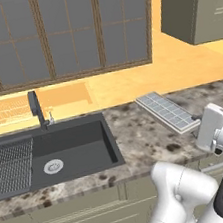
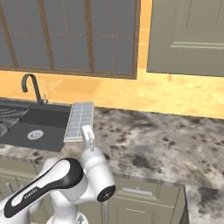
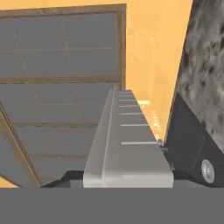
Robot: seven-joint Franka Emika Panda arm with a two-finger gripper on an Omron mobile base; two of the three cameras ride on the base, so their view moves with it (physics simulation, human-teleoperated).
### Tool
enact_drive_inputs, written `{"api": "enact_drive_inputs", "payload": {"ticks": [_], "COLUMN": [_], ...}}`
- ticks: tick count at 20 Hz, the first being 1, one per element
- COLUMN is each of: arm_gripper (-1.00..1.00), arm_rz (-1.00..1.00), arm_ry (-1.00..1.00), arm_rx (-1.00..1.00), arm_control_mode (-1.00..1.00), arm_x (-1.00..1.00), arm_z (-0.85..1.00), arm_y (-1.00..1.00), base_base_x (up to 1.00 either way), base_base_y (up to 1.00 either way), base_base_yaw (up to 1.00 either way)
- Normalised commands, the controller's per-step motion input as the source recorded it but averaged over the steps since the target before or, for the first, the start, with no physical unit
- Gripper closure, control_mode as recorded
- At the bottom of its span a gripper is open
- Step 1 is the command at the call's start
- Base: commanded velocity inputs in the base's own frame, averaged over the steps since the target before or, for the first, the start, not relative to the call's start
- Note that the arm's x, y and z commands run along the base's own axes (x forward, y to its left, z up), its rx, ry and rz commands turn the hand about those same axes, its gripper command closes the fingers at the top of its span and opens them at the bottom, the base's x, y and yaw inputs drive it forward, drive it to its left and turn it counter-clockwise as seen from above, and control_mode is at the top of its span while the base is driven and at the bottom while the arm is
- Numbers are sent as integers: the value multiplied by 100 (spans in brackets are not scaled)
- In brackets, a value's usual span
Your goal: The ice cube tray has been filled with water. Take the tray and place it in the freezer to make ice. Close the freezer door after placing the tray.
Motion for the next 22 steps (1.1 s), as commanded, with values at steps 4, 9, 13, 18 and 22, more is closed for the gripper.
{"api": "enact_drive_inputs", "payload": {"ticks": [4, 9, 13, 18, 22], "arm_gripper": [100, 100, 100, 100, 100], "arm_rz": [0, 0, 0, 0, 0], "arm_ry": [0, 0, 0, 0, 0], "arm_rx": [0, 0, 0, 0, 0], "arm_control_mode": [100, 100, 100, 100, 100], "arm_x": [0, 0, 0, 0, 0], "arm_z": [0, 0, 0, 0, 0], "arm_y": [0, 0, 0, 0, 0], "base_base_x": [-54, -48, -18, -3, 0], "base_base_y": [10, 33, 51, 44, 47], "base_base_yaw": [4, 18, 36, 57, 61]}}
